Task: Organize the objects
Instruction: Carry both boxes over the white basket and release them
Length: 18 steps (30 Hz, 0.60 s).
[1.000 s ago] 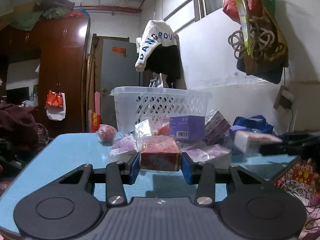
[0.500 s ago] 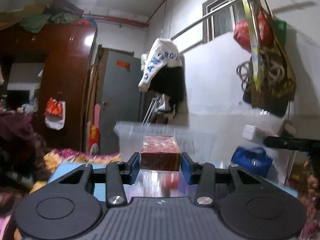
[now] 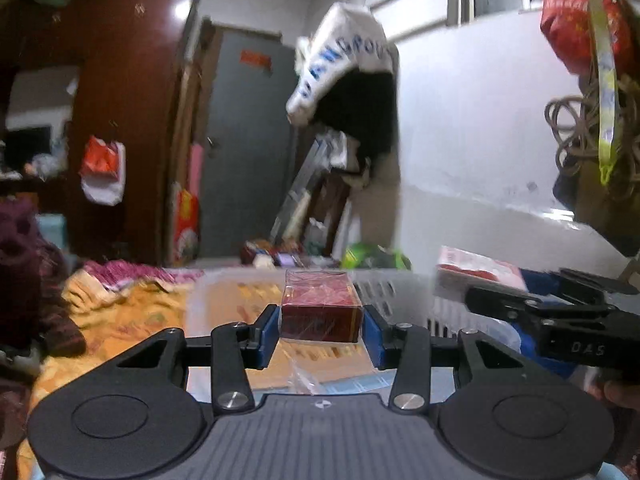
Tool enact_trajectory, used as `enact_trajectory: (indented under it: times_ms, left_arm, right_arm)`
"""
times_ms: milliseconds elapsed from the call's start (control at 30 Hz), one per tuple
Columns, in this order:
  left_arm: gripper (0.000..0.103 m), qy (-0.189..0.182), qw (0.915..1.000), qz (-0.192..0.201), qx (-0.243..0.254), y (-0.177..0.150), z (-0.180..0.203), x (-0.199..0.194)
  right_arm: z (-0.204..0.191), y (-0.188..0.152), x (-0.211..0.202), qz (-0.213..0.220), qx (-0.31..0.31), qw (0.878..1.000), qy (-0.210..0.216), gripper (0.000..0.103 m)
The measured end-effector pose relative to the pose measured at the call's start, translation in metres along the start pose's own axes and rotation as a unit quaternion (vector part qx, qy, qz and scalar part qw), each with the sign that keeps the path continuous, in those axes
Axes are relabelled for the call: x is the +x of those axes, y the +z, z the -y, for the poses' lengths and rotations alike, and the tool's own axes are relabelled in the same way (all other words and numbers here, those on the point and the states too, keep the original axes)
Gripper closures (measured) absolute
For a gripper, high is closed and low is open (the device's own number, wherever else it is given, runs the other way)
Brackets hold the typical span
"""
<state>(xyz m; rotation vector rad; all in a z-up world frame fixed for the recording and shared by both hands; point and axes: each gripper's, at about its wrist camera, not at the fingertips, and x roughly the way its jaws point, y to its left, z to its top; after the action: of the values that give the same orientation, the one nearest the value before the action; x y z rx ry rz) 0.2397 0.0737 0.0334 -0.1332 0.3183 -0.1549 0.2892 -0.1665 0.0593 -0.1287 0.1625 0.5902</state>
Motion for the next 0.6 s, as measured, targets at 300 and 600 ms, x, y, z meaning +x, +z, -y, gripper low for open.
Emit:
enact_trajectory:
  times_ms: [300, 600]
  left_arm:
    - [0.017, 0.009, 0.9993, 0.027, 0.025, -0.04, 0.005, -0.071]
    - [0.017, 0.045, 0.9987, -0.011, 0.023, -0.136, 0.002, -0.132]
  right_arm:
    - [0.006, -0.037, -0.07, -0.017, 0.054, 0.998, 0.003, 0.0]
    - [-0.018, -0.131, -0.151, -0.023, 0.08, 0.996, -0.015, 0.0]
